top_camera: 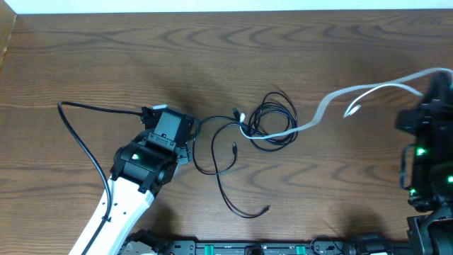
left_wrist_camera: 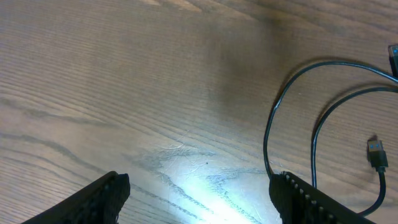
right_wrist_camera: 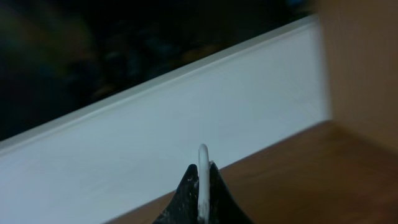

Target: Untangle cables

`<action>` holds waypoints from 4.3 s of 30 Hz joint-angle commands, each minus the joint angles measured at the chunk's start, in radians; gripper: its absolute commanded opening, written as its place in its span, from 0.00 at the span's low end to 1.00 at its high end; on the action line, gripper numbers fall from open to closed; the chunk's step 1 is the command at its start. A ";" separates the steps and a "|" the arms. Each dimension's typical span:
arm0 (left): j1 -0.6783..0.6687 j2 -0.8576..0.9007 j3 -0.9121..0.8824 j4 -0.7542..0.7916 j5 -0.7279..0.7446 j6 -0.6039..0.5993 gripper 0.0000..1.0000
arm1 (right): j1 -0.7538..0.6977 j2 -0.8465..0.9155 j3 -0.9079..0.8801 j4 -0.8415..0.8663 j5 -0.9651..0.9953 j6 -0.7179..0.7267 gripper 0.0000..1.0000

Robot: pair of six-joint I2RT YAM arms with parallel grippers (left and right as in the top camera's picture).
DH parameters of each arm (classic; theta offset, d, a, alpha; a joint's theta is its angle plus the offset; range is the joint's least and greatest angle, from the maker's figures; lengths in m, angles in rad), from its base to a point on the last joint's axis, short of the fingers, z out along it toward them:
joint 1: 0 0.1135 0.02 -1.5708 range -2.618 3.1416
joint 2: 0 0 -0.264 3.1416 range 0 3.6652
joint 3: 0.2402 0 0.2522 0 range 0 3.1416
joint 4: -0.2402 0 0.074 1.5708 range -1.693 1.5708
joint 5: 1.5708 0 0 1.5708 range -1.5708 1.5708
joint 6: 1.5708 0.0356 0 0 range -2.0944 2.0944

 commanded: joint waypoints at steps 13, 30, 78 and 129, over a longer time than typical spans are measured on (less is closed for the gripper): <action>0.004 0.004 -0.016 0.003 -0.006 0.005 0.78 | -0.348 -0.005 0.073 0.037 0.037 0.019 0.01; 0.004 0.004 -0.016 0.005 -0.006 0.005 0.78 | -0.349 -0.002 0.325 0.380 -0.631 0.446 0.01; 0.004 0.005 -0.016 0.029 0.054 0.010 0.78 | -0.975 0.964 0.330 0.006 -0.257 -0.179 0.01; -0.005 0.093 -0.016 0.164 0.360 0.144 0.78 | -1.067 1.189 0.329 -0.707 -0.266 0.634 0.99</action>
